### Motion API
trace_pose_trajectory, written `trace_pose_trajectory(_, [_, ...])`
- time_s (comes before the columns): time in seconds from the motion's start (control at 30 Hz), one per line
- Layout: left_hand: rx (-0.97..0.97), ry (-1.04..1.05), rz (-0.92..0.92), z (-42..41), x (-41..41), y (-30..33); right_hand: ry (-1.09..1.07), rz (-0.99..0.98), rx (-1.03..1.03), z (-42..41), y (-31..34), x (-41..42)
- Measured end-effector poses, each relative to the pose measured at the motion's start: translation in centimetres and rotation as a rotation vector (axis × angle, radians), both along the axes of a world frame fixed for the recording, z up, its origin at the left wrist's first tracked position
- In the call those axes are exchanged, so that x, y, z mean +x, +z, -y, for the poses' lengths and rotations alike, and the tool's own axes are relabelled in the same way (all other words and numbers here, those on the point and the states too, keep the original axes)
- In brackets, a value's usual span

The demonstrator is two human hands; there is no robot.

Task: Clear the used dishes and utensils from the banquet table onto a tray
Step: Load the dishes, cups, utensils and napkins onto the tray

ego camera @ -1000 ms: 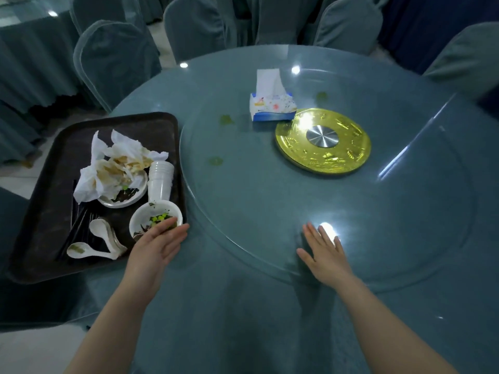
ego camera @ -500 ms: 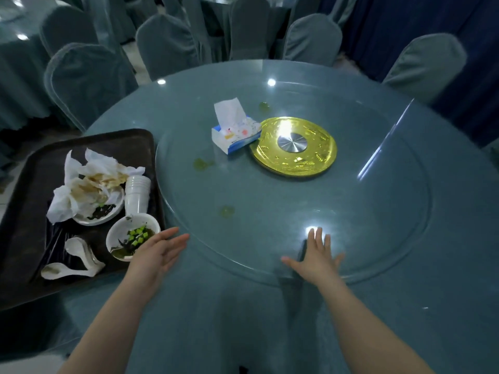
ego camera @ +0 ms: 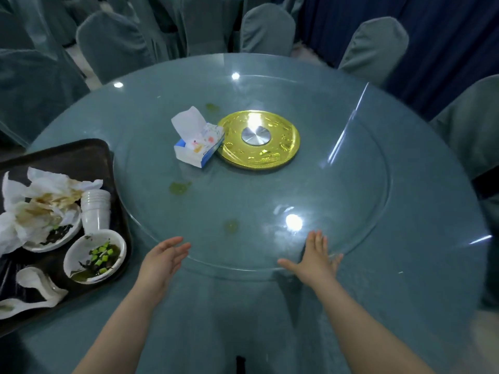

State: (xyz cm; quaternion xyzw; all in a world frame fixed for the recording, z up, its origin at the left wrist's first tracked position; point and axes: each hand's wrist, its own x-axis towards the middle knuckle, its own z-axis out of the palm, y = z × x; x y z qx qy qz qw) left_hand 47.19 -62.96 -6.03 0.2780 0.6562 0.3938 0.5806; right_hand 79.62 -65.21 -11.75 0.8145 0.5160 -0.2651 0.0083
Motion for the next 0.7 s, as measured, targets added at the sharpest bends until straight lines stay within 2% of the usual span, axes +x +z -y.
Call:
trace_pose_trajectory(0.1, [0.055,-0.079,-0.255,-0.3,-0.4,-0.5,-0.056,0.021,-0.031,-0.3,0.5,2.3])
trace_pose_trajectory(0.33, [0.108,-0.138,-0.376,-1.1,-2.3,-0.5,-0.122,0.085,-0.006,0.1,1.1,6.0])
trace_pose_trajectory(0.4, [0.133,-0.209,-0.483,-1.1,-2.1,-1.1,-0.155,0.140,0.056,0.5,1.2,5.7])
trace_pose_trajectory(0.47, [0.127,-0.416,-0.695,-1.2,-1.6,-1.8,-0.121,0.183,0.147,0.8,1.0,3.6])
trace_pose_trajectory(0.57, [0.087,-0.874,-1.063,-0.6,0.0,-3.3,0.049,0.132,0.199,1.6,0.1,-1.1])
trace_pose_trajectory(0.63, [0.056,-0.992,-1.196,0.1,0.8,-3.8,0.180,0.131,0.194,2.2,-0.6,-3.2])
trace_pose_trajectory(0.7, [0.062,-1.013,-1.240,0.5,1.3,-4.0,0.264,0.132,0.180,2.6,-1.0,-3.9])
